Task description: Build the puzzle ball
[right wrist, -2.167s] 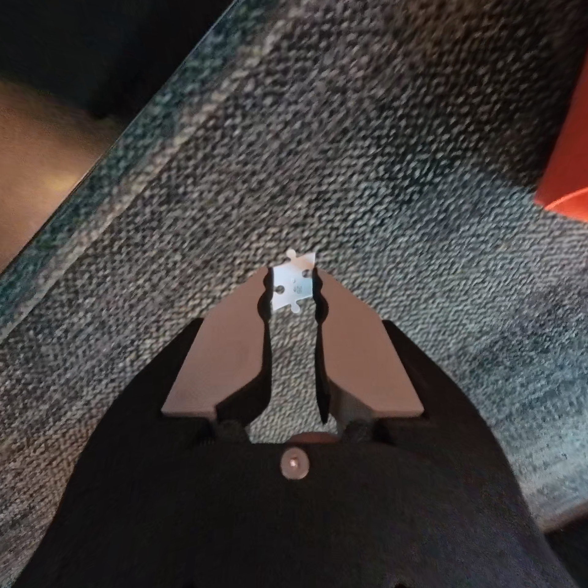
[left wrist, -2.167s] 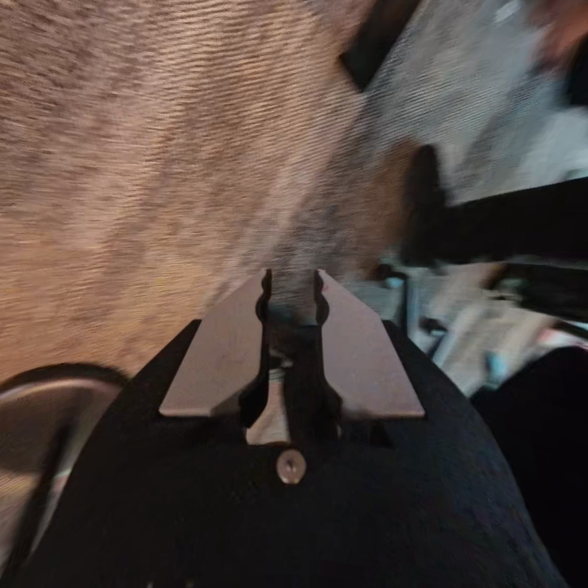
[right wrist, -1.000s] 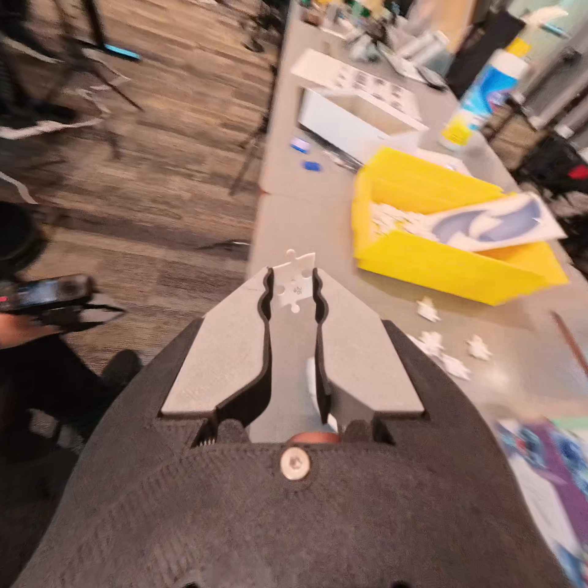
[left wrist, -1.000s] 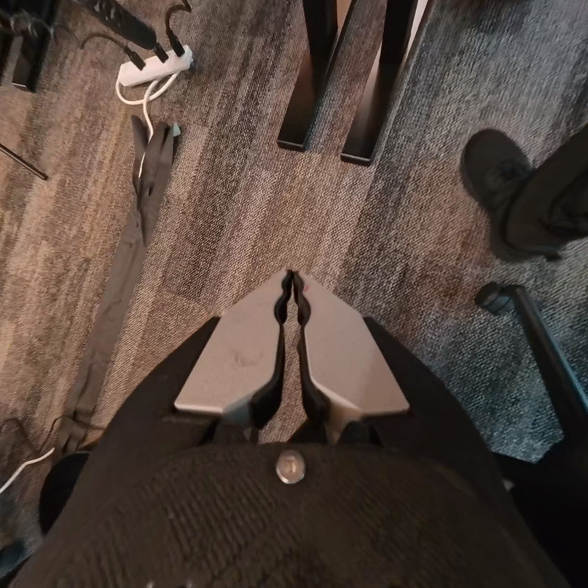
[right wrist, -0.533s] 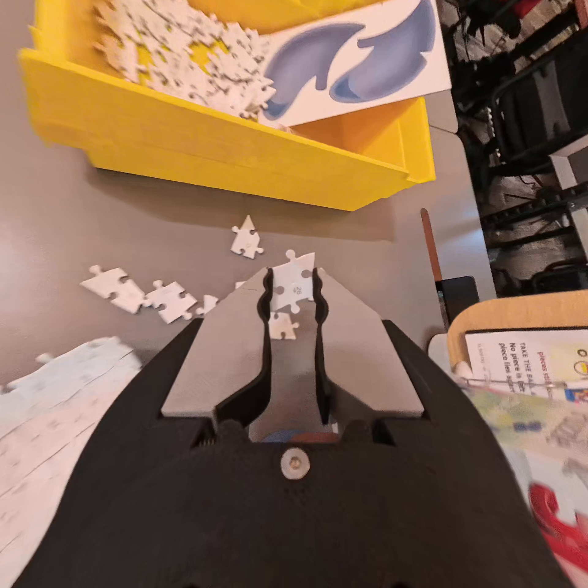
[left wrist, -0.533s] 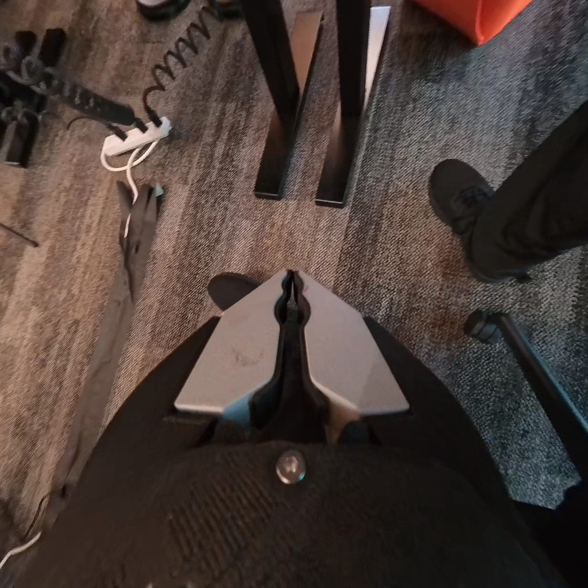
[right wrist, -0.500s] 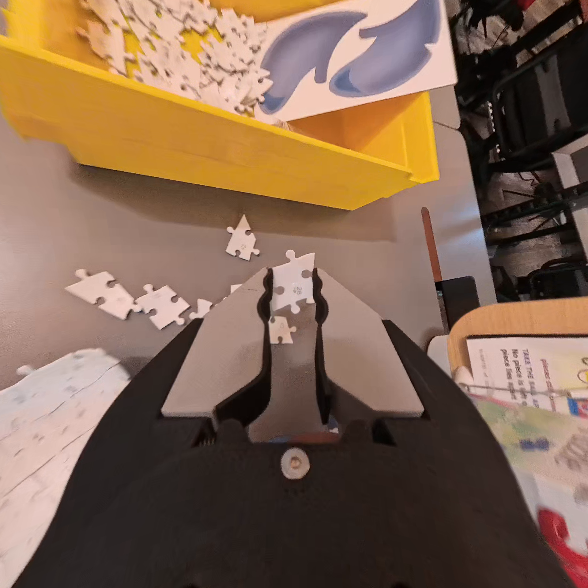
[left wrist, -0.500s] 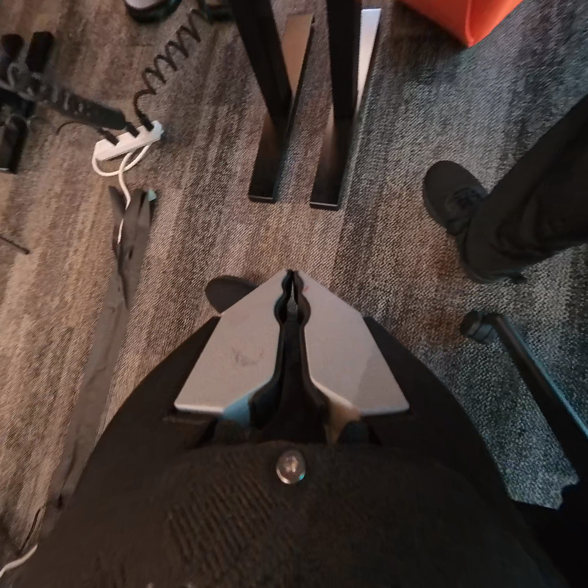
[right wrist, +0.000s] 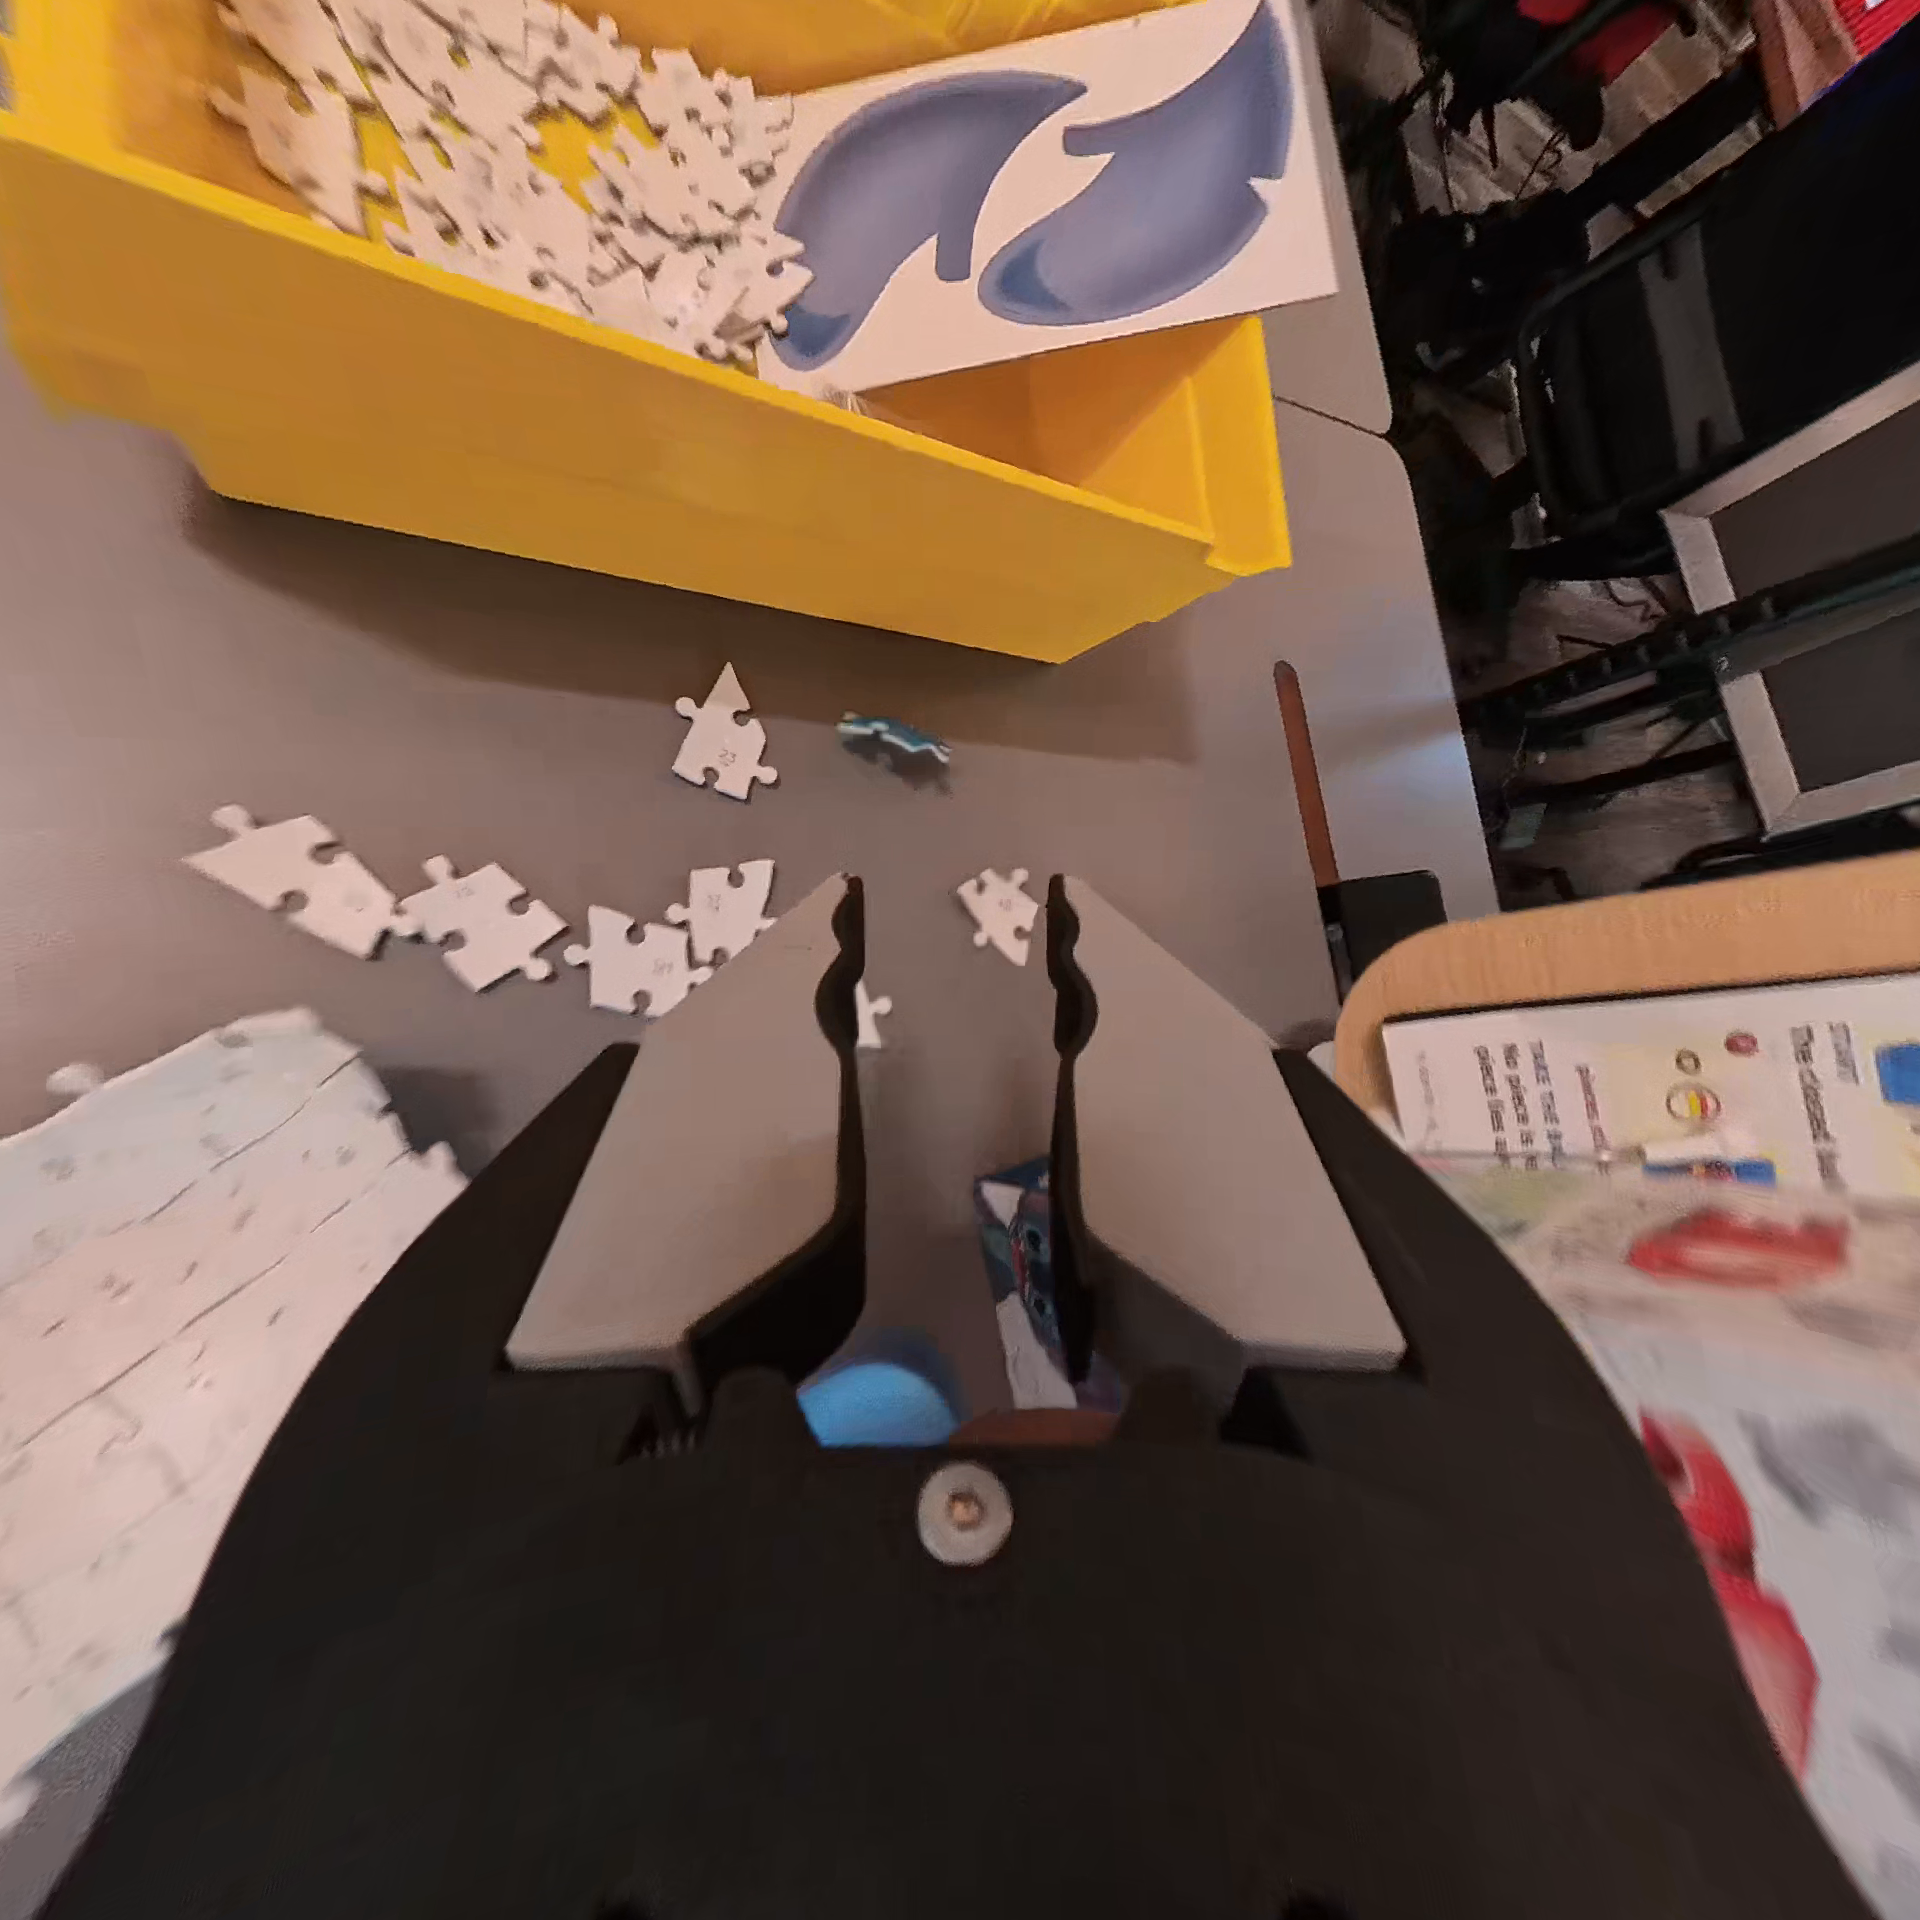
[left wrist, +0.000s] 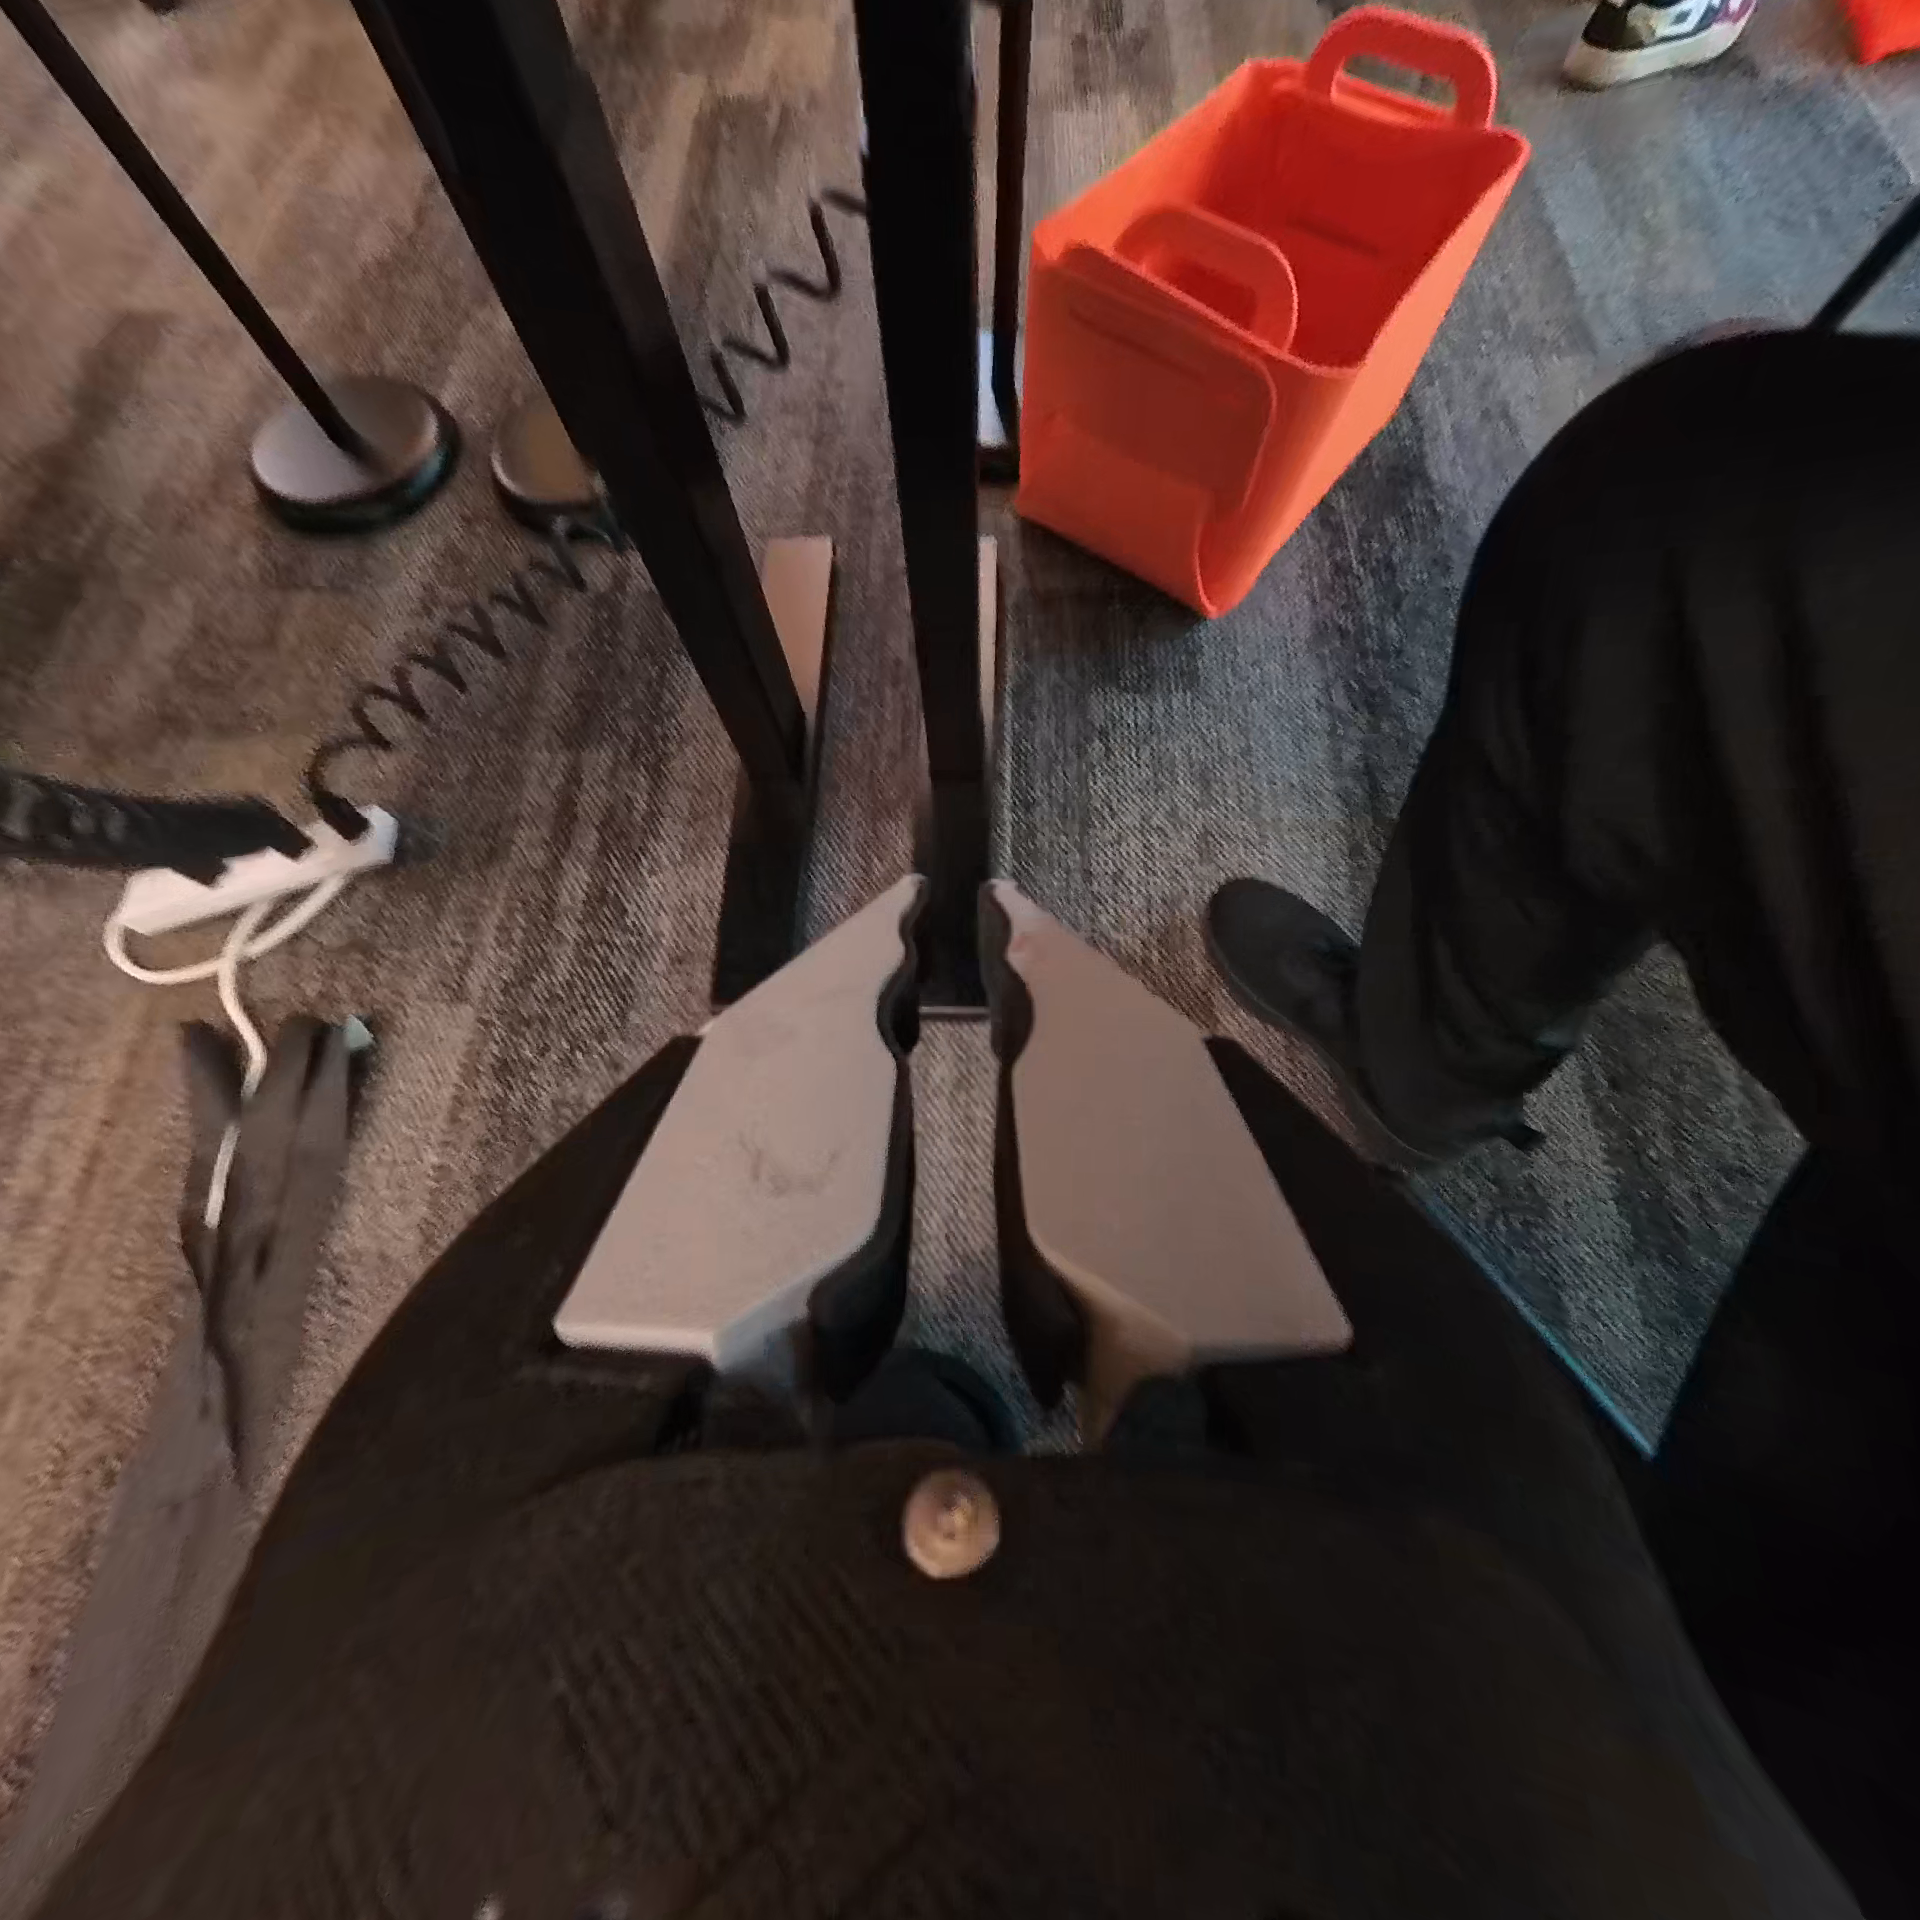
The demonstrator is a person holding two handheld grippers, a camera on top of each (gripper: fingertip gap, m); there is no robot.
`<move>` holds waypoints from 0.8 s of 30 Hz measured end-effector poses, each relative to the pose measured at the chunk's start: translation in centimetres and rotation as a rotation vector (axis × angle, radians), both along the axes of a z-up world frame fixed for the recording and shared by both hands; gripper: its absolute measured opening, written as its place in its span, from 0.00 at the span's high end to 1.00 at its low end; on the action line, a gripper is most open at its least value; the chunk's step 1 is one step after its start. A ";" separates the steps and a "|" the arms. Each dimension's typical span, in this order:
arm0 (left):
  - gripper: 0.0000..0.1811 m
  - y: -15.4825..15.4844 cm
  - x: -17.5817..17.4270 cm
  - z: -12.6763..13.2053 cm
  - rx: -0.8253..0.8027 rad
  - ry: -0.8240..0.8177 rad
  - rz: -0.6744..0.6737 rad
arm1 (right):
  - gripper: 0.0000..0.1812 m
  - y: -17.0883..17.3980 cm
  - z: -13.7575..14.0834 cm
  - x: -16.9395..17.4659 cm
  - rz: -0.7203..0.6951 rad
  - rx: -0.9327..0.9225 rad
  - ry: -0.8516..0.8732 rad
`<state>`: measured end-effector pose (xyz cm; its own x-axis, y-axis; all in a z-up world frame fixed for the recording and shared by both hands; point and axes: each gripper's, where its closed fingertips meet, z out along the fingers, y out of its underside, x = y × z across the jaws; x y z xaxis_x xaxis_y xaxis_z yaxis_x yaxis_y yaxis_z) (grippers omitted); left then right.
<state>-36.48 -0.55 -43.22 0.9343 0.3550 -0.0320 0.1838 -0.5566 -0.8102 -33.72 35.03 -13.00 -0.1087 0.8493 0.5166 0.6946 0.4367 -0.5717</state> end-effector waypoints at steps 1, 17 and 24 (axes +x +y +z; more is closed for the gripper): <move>0.97 0.4 -0.5 1.3 0.016 0.020 0.002 | 0.83 -0.4 0.6 1.0 0.005 -0.023 0.020; 1.00 8.7 -1.4 27.0 0.285 0.248 -0.221 | 0.84 -5.7 -6.4 14.1 0.092 -0.296 0.018; 0.97 14.2 -7.7 30.2 0.295 0.162 -0.164 | 0.84 -5.4 -6.0 10.2 0.013 -0.360 0.211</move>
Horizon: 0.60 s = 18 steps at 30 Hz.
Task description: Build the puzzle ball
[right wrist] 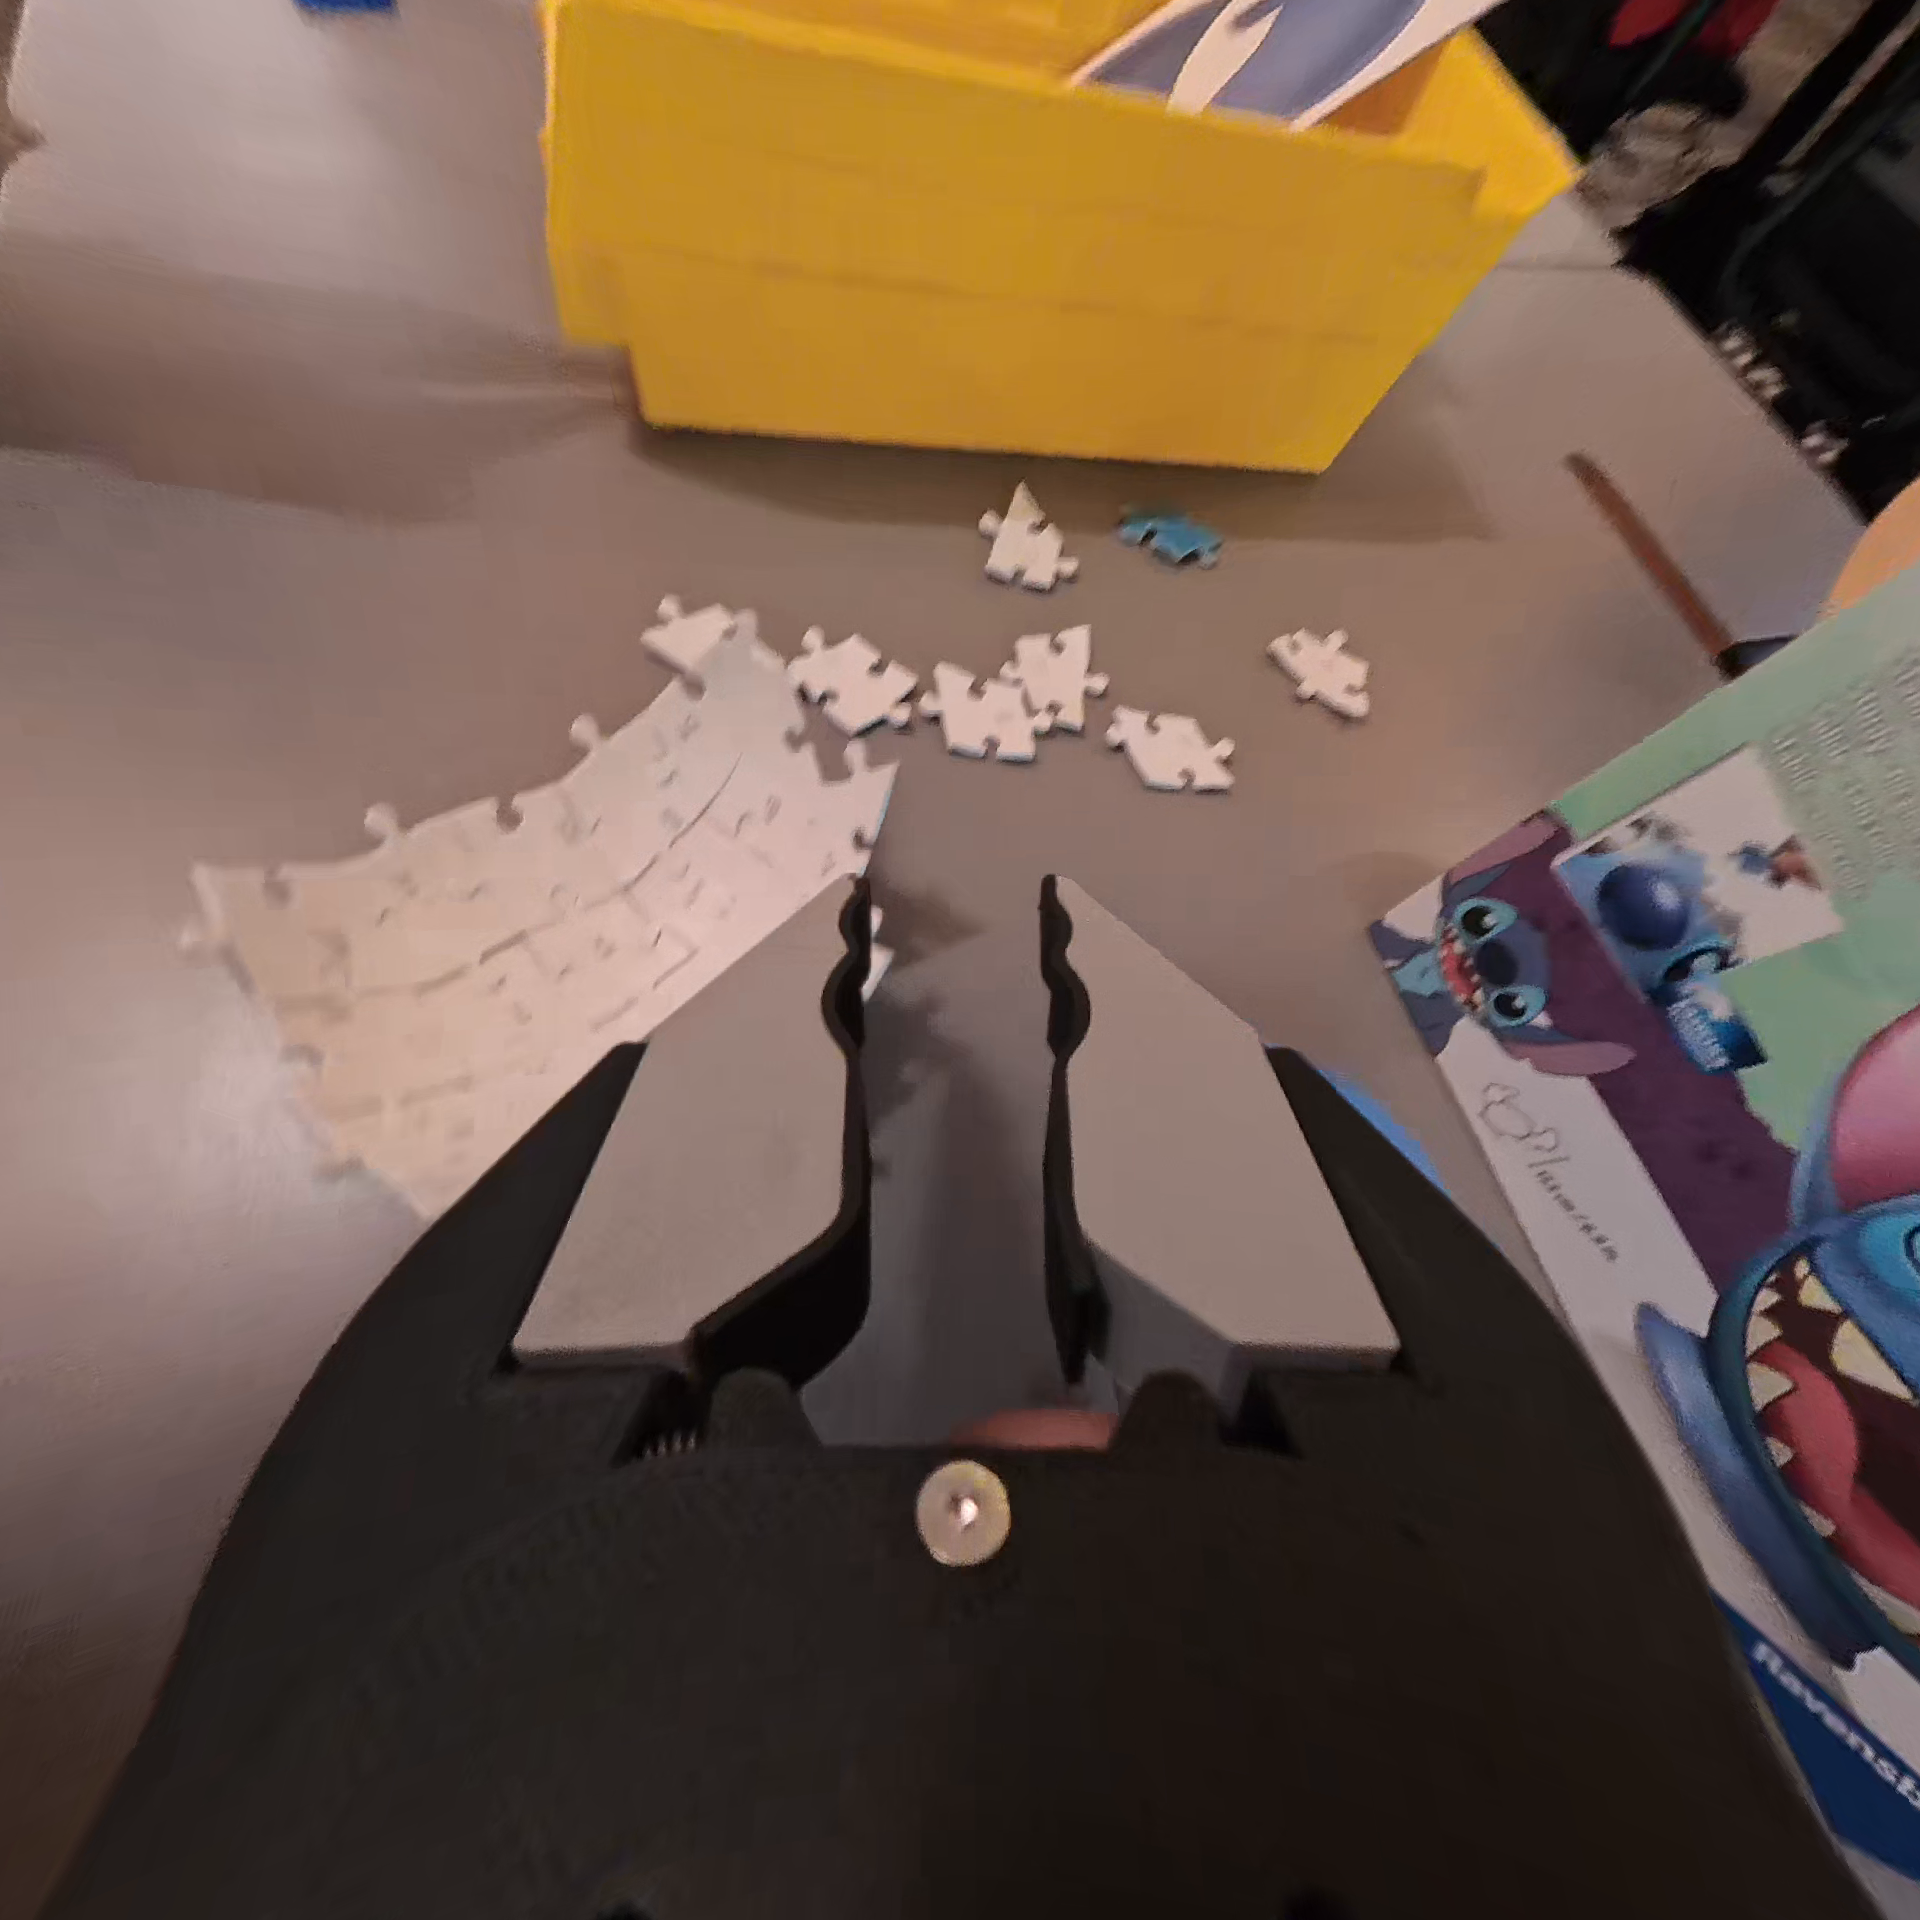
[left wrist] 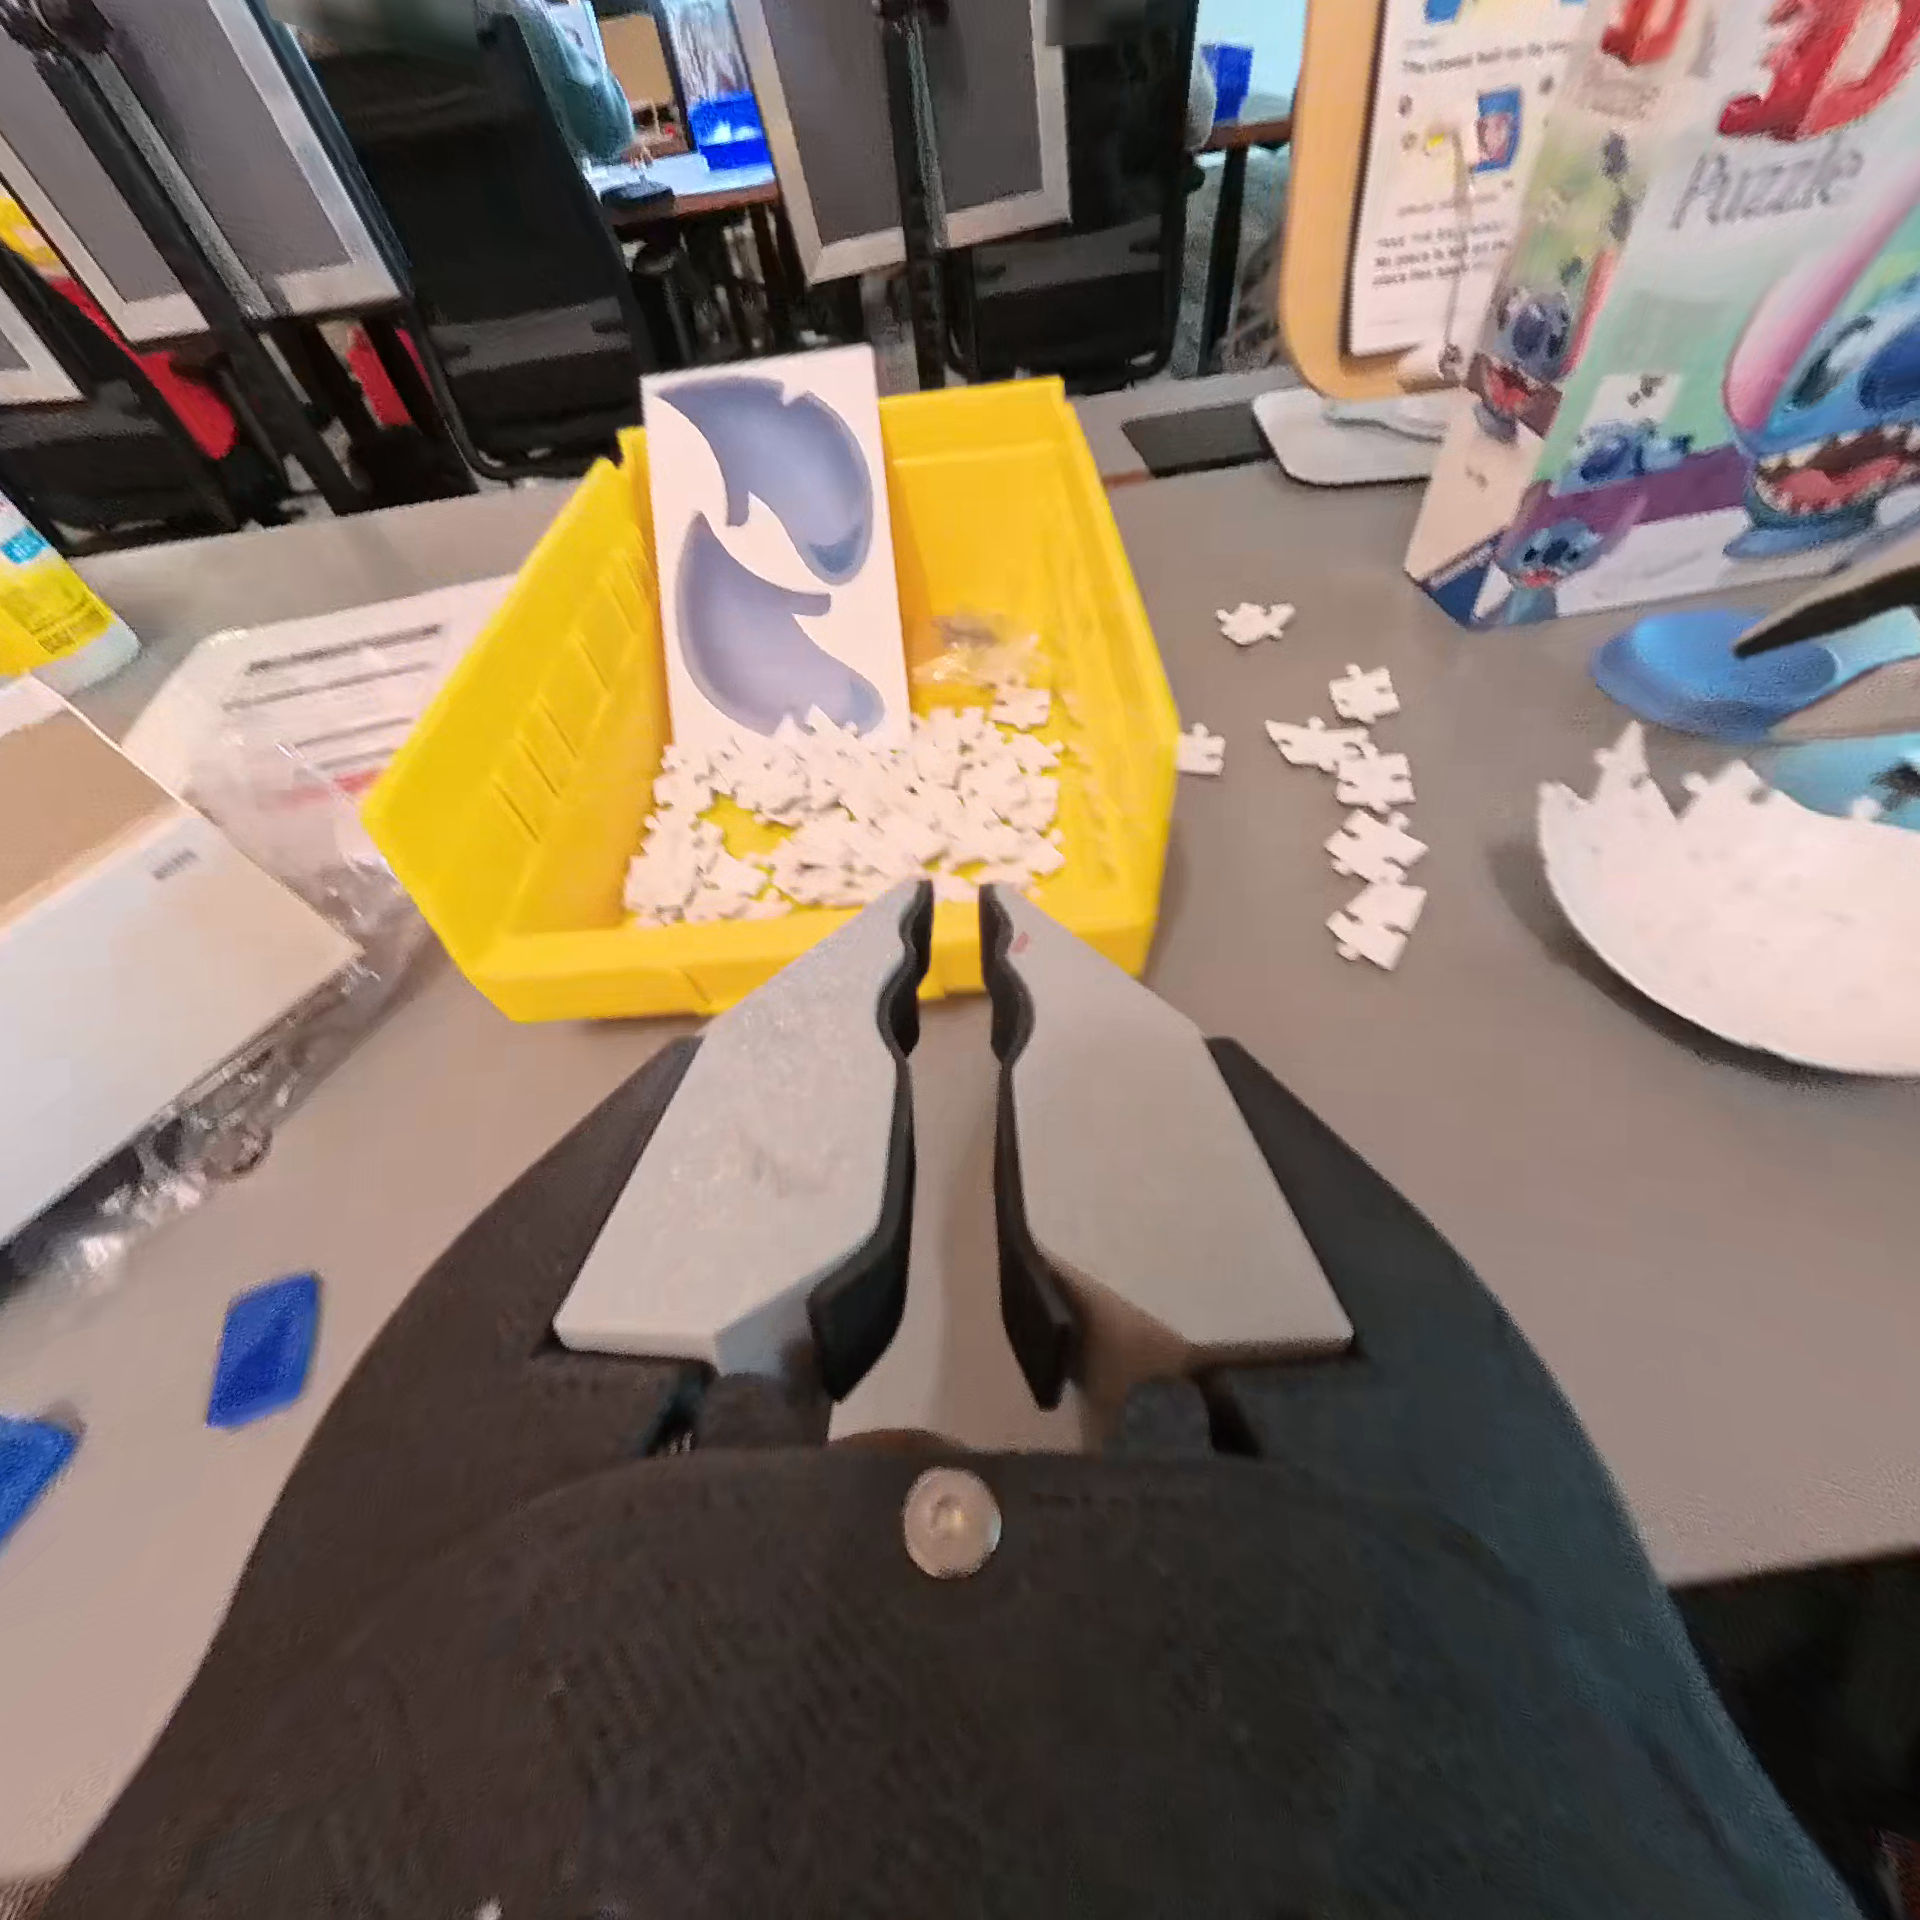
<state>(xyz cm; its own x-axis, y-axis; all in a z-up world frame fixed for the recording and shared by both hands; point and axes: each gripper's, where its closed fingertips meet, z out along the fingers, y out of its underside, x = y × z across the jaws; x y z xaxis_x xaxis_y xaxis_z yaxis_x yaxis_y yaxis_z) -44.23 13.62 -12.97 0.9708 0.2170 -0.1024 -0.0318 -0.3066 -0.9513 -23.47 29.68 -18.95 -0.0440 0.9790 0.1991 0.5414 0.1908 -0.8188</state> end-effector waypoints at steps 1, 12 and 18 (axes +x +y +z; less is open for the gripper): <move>0.96 0.5 -1.1 0.5 0.014 0.001 -0.009 | 0.83 0.3 0.5 -0.6 -0.021 0.005 0.031; 0.81 8.5 -10.9 -0.7 -0.483 -0.053 -0.266 | 0.79 4.4 3.3 -4.6 -0.195 0.233 0.150; 0.81 13.2 -11.7 -0.7 -0.534 -0.034 -0.398 | 0.80 5.9 3.2 -4.9 -0.206 0.308 0.156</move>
